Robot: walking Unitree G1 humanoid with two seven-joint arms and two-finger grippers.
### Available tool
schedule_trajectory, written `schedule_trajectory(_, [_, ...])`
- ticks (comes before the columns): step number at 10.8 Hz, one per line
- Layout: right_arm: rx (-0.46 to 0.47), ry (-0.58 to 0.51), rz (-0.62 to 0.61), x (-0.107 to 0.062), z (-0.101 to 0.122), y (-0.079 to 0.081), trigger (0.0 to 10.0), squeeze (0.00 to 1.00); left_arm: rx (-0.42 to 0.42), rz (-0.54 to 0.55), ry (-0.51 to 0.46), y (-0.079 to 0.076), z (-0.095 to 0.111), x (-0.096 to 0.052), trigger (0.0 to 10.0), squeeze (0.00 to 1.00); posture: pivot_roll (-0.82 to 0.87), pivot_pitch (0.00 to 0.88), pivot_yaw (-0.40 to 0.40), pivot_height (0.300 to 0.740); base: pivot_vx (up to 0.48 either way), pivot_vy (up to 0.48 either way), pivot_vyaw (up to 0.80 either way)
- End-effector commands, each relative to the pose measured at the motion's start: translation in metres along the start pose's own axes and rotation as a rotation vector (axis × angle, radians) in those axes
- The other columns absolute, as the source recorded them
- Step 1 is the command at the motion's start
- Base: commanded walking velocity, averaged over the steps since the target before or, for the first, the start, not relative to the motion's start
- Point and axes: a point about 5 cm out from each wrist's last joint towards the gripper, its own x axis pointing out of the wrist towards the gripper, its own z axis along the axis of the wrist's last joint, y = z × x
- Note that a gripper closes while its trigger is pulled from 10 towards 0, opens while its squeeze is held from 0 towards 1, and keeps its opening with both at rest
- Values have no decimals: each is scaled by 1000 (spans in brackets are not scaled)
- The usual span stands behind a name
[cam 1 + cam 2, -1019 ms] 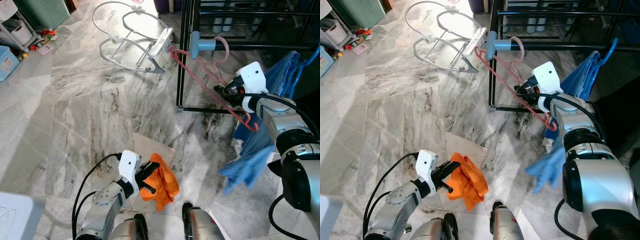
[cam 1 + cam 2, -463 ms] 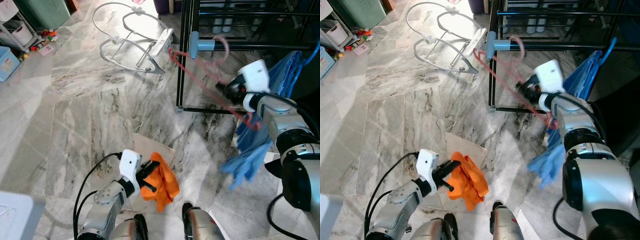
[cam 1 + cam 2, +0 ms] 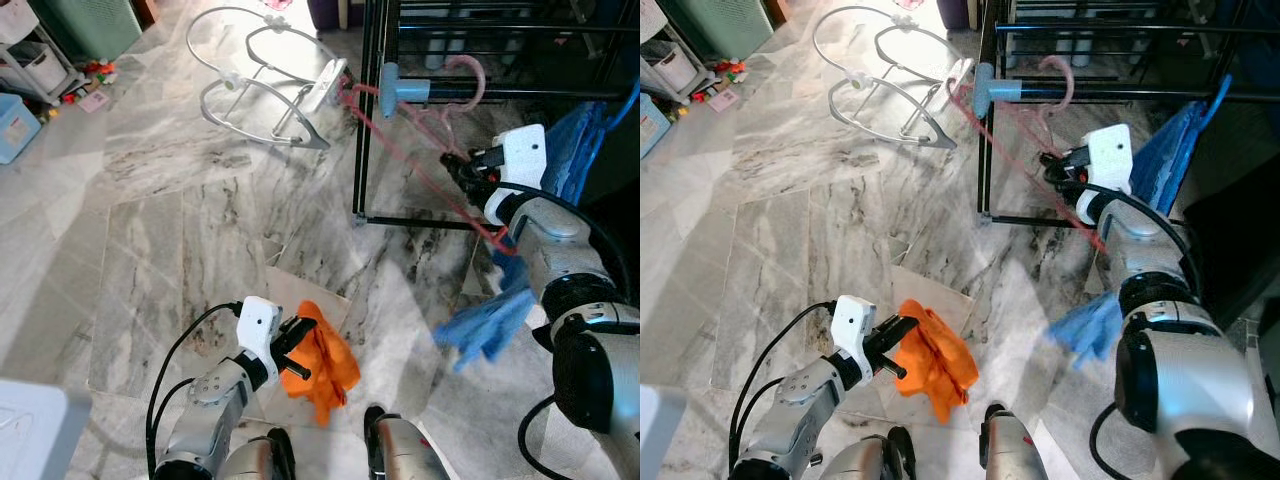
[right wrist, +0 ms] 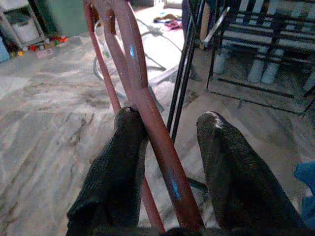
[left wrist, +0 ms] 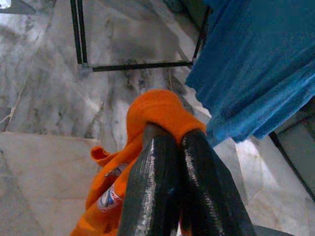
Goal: Hang hanger
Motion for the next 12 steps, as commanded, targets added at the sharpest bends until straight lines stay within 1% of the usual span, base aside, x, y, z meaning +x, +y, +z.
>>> schedule_trajectory(1, [-8,-36,4,0,5,0,0,0,13,1,13,2,-3,-2,10000,0,-185,212,76,740,0,0,0])
schedule_trajectory(4, [18,-35,22,0,4,1,0,0,14,0,18,2,-5,-2,10000,0,-182,209,72,740,0,0,0])
schedule_trajectory(6, [56,-39,40,4,6,8,0,0,14,-4,20,0,-7,-2,10000,0,-178,207,70,740,0,0,0])
schedule_trajectory(7, [65,-66,25,8,12,11,0,0,15,-2,20,1,-7,-2,10000,0,-176,206,71,740,0,0,0])
schedule_trajectory(8, [61,-75,56,10,15,16,0,0,15,-1,20,1,-7,-2,10000,0,-177,205,71,740,0,0,0])
schedule_trajectory(10, [35,-82,76,12,16,22,0,0,20,-4,22,1,-6,-2,10000,0,-181,206,75,740,0,0,0])
schedule_trajectory(12, [19,-95,62,13,18,25,0,0,27,-12,24,1,-5,0,10000,0,-187,204,85,740,0,0,0])
